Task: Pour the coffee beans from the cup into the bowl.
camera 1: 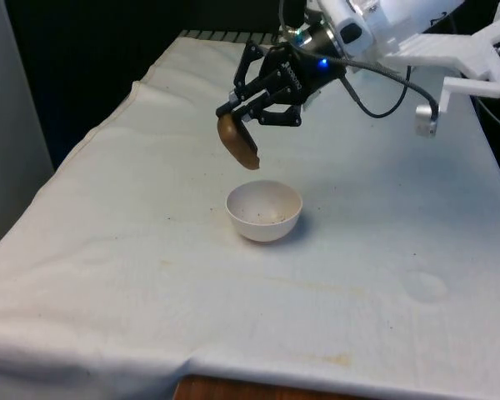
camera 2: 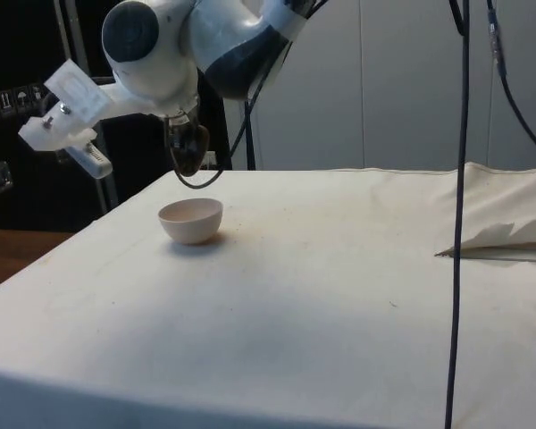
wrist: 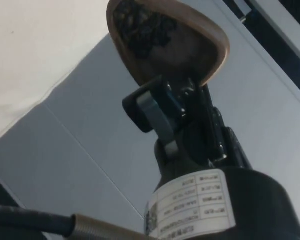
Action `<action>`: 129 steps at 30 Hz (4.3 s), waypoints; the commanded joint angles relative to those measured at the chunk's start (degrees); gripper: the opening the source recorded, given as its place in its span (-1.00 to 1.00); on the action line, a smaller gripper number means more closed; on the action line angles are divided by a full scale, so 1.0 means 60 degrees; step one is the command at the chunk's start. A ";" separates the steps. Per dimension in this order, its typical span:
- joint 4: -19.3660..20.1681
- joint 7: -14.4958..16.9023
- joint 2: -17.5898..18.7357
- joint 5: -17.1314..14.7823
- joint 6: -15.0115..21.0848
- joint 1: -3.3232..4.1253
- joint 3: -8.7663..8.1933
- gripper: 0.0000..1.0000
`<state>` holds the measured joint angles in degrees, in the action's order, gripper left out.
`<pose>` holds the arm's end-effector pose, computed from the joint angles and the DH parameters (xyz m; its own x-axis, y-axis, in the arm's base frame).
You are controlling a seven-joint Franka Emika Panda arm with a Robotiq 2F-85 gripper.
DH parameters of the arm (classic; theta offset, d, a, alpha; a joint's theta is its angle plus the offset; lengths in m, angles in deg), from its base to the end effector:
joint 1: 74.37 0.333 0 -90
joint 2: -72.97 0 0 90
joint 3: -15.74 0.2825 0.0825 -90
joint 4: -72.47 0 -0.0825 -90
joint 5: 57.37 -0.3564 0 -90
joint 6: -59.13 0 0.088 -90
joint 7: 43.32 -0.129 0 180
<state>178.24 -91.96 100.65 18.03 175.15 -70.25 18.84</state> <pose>0.6093 0.0001 0.2507 0.9633 0.2036 0.1748 -0.0461 -0.5161 0.8553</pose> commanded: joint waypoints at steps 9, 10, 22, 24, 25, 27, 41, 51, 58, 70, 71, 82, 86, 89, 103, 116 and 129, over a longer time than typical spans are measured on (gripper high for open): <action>-0.0067 -0.0239 0.0086 0.0449 -0.0735 0.0076 0.0277 -1.00; -0.0067 -0.0267 0.0086 0.0497 -0.0812 0.0076 0.0315 -1.00; -0.0105 -0.0516 0.0210 0.1003 -0.1633 0.0095 0.0668 -1.00; -0.0115 -0.0554 0.0239 0.1089 -0.1786 0.0095 0.0735 -1.00; -0.0134 -0.0573 0.0267 0.1155 -0.1948 0.0105 0.0793 -1.00; -0.0143 -0.0602 0.0296 0.1241 -0.2091 0.0105 0.0869 -1.00; -0.0191 -0.0821 0.0497 0.1795 -0.3104 0.0153 0.1280 -1.00; -0.0210 -0.0974 0.0668 0.2235 -0.3753 0.0172 0.1480 -1.00; -0.0229 -0.1070 0.0793 0.2540 -0.4211 0.0172 0.1614 -1.00; -0.0267 -0.1165 0.1031 0.3046 -0.5004 0.0201 0.1833 -1.00; -0.0267 -0.1175 0.1050 0.3094 -0.5071 0.0201 0.1853 -1.00; -0.0372 -0.1165 0.1299 0.3571 -0.5882 0.0258 0.2110 -1.00; -0.0439 -0.1165 0.1385 0.3686 -0.6092 0.0277 0.2177 -1.00; -0.0516 -0.1184 0.1509 0.3858 -0.6369 0.0277 0.2292 -1.00; -0.0640 -0.1633 0.1872 0.4288 -0.7066 0.0286 0.2645 -1.00; -0.0592 -0.1872 0.2120 0.4794 -0.7468 0.0286 0.2722 -1.00; -0.0602 -0.1843 0.2254 0.5080 -0.7735 0.0277 0.2769 -1.00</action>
<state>174.74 -103.19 114.11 48.45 128.86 -68.70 35.51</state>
